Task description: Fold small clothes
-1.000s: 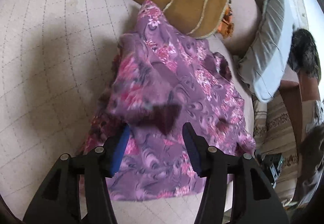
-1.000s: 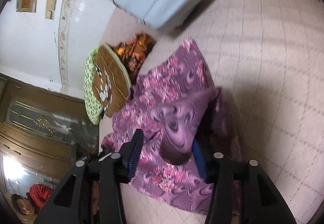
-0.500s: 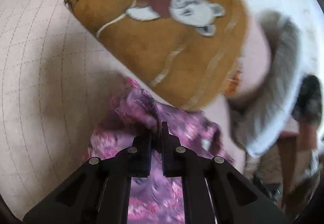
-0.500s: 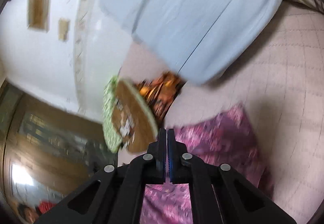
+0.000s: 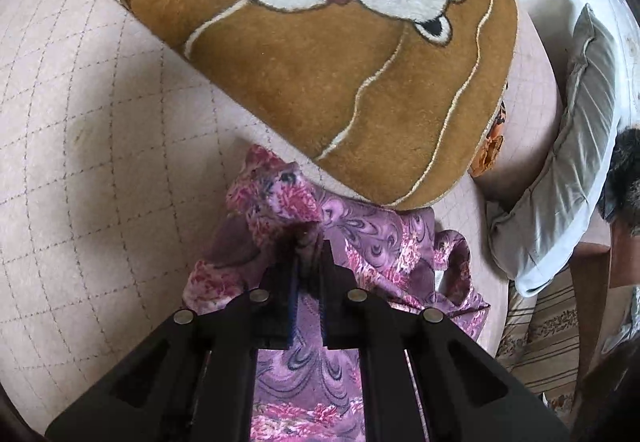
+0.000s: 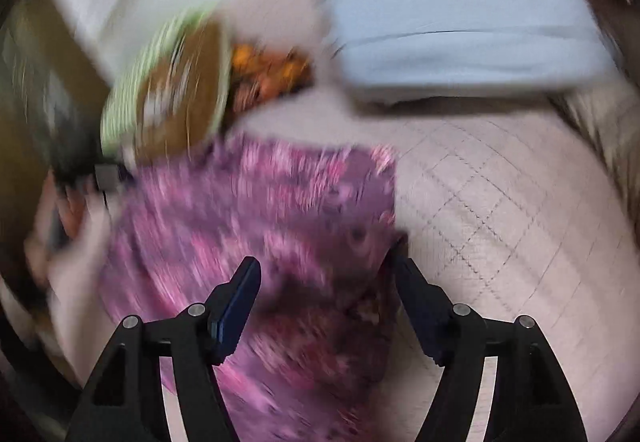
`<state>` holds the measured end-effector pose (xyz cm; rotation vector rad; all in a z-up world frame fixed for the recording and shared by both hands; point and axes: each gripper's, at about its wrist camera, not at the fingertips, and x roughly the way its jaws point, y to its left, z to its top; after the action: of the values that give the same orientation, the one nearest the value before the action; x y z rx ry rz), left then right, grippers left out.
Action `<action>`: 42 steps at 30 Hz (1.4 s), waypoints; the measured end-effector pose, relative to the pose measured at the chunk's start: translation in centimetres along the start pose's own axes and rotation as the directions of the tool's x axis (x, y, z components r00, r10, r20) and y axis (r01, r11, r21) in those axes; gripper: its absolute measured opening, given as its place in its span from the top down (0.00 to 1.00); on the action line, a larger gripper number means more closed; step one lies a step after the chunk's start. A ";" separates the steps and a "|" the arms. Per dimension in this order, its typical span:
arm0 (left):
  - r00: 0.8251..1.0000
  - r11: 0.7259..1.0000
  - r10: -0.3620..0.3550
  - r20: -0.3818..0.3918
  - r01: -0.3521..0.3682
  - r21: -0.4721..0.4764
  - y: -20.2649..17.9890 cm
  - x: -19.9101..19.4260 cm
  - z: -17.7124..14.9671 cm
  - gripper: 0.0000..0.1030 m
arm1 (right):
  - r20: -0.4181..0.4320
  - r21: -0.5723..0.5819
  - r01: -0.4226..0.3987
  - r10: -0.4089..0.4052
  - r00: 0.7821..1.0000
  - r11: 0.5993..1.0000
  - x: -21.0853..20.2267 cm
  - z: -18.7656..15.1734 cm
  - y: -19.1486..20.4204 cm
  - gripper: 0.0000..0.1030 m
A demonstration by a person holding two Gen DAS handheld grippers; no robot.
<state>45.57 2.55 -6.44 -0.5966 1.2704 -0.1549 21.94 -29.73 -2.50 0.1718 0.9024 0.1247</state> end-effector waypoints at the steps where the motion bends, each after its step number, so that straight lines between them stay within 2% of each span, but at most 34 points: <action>1: 1.000 1.000 0.006 0.001 -0.006 0.014 0.0 -0.1 -0.1 0.95 | -0.017 -0.063 0.005 -0.006 1.000 0.998 -0.1 -0.6 0.7 0.31; 2: 1.000 1.000 0.010 0.001 -0.010 0.021 -0.1 -0.1 -0.1 0.95 | -0.014 -0.097 0.018 -0.019 1.000 0.995 -0.3 -1.1 1.0 0.31; 4: 1.000 0.999 0.020 -0.001 -0.020 0.028 -0.3 0.1 -0.1 0.95 | 0.021 -0.199 0.158 -0.157 0.987 0.967 -0.2 -2.0 1.5 0.28; 6: 1.000 1.000 0.019 0.002 -0.019 0.013 -0.3 0.2 -0.2 0.95 | 0.006 -0.235 0.227 -0.232 0.973 0.945 1.3 -1.5 1.3 0.29; 8: 1.000 1.000 0.025 0.007 -0.025 0.014 -0.5 0.3 -0.3 0.95 | 0.018 -0.267 0.267 -0.272 0.962 0.926 2.3 -0.6 1.0 0.41; 9: 0.999 0.999 0.031 0.008 -0.031 0.022 -0.6 0.2 -0.3 0.95 | 0.043 -0.281 0.282 -0.281 0.959 0.917 2.6 0.2 0.9 0.60; 10: 0.999 0.999 0.040 0.010 -0.040 0.032 -0.8 0.2 -0.2 0.95 | 0.048 -0.281 0.268 -0.265 0.963 0.922 2.8 0.8 0.7 0.86; 11: 0.999 0.998 0.043 0.015 -0.043 0.034 -1.0 0.1 -0.1 0.95 | 0.040 -0.270 0.236 -0.234 0.971 0.933 3.0 1.7 0.2 1.00; 13: 0.998 0.998 0.045 0.054 -0.048 0.047 -1.6 -0.3 0.4 0.95 | 0.073 -0.228 0.203 -0.191 0.979 0.952 2.5 3.6 -0.3 0.99; 15: 0.992 0.995 0.075 0.099 -0.080 0.052 -1.9 -0.5 1.1 0.95 | 0.121 -0.097 0.140 -0.128 0.984 0.985 1.8 6.2 -2.1 1.00; 17: 0.983 0.989 0.144 0.115 -0.148 0.030 -1.7 0.2 2.2 0.95 | 0.136 0.003 0.118 -0.117 0.984 0.993 2.1 7.8 -3.7 1.00; 18: 0.985 0.989 0.144 0.093 -0.145 0.007 -1.3 0.5 2.6 0.95 | 0.102 0.065 0.114 -0.121 0.987 0.991 3.0 8.6 -4.8 1.00; 19: 0.991 0.993 0.117 0.068 -0.116 -0.016 -0.8 0.6 2.9 0.95 | 0.081 0.115 0.101 -0.110 0.991 0.988 3.4 8.7 -5.6 0.94; 21: 0.996 0.998 0.063 0.069 -0.063 -0.011 0.0 -0.3 3.2 0.95 | 0.066 0.200 0.024 -0.038 0.997 0.980 3.4 8.3 -7.0 0.90; 22: 0.996 0.999 0.040 0.078 -0.040 0.002 0.4 -1.1 3.3 0.94 | 0.068 0.236 -0.008 -0.008 0.998 0.972 3.3 7.8 -7.6 0.83; 23: 0.997 1.000 0.018 0.079 -0.019 0.015 0.9 -1.7 3.4 0.88 | 0.088 0.285 -0.069 0.046 0.995 0.956 2.8 6.9 -8.5 0.77; 24: 0.998 1.000 -0.004 0.070 0.002 0.027 1.3 -2.1 3.5 0.82 | 0.102 0.308 -0.115 0.088 0.991 0.944 2.7 6.1 -8.9 0.62; 25: 0.998 0.999 -0.018 0.059 0.017 0.031 2.0 -2.4 3.5 0.67 | 0.109 0.329 -0.147 0.117 0.987 0.933 2.6 5.3 -9.3 0.46; 26: 0.998 0.999 -0.019 0.056 0.018 0.029 2.5 -2.7 3.6 0.54 | 0.107 0.334 -0.144 0.114 0.988 0.932 2.8 4.9 -9.4 0.42; 27: 0.999 1.000 -0.018 0.052 0.017 0.026 2.9 -2.8 3.3 0.52 | 0.095 0.329 -0.129 0.103 0.990 0.935 3.1 4.4 -9.2 0.41; 29: 0.999 0.999 -0.036 0.009 0.036 0.020 3.6 -2.3 2.9 0.51 | 0.079 0.321 -0.119 0.099 0.992 0.940 4.2 4.2 -8.7 0.42; 30: 0.998 0.998 -0.050 -0.024 0.051 0.023 3.7 -1.8 2.5 0.50 | 0.080 0.308 -0.107 0.086 0.993 0.945 4.4 4.2 -8.3 0.48; 31: 0.997 0.998 -0.053 -0.061 0.055 0.032 3.7 -1.2 2.0 0.50 | 0.082 0.282 -0.083 0.062 0.995 0.956 4.4 4.3 -7.6 0.75; 32: 0.996 0.998 -0.045 -0.078 0.049 0.044 3.5 -0.8 1.5 0.50 | 0.072 0.226 -0.026 0.010 0.997 0.974 4.6 4.6 -6.5 0.94; 33: 0.996 0.997 -0.038 -0.075 0.043 0.067 3.1 -0.7 0.8 0.51 | 0.067 0.191 0.004 -0.017 0.998 0.982 4.7 4.8 -5.8 0.95; 35: 1.000 0.990 0.006 -0.027 -0.002 0.143 1.8 -1.3 -0.2 0.81 | 0.125 0.140 0.049 -0.066 0.990 0.989 2.8 5.3 -4.8 0.95; 36: 1.000 0.986 0.011 -0.001 -0.011 0.169 1.5 -1.7 -0.4 0.86 | 0.159 0.139 0.054 -0.076 0.984 0.989 1.9 5.7 -4.7 0.95; 39: 0.999 0.990 0.021 0.049 -0.028 0.140 1.6 -2.2 0.2 0.92 | 0.276 0.208 0.012 -0.070 0.959 0.978 -0.5 7.7 -5.7 0.95; 42: 0.993 0.990 0.075 0.091 -0.086 0.116 2.5 -1.8 1.2 0.94 | 0.259 0.260 0.024 -0.094 0.961 0.965 0.9 8.8 -6.9 0.95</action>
<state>45.62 5.85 -5.96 -0.4440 1.1906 -0.1355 29.62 -37.14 0.78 0.3921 0.6475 -0.0713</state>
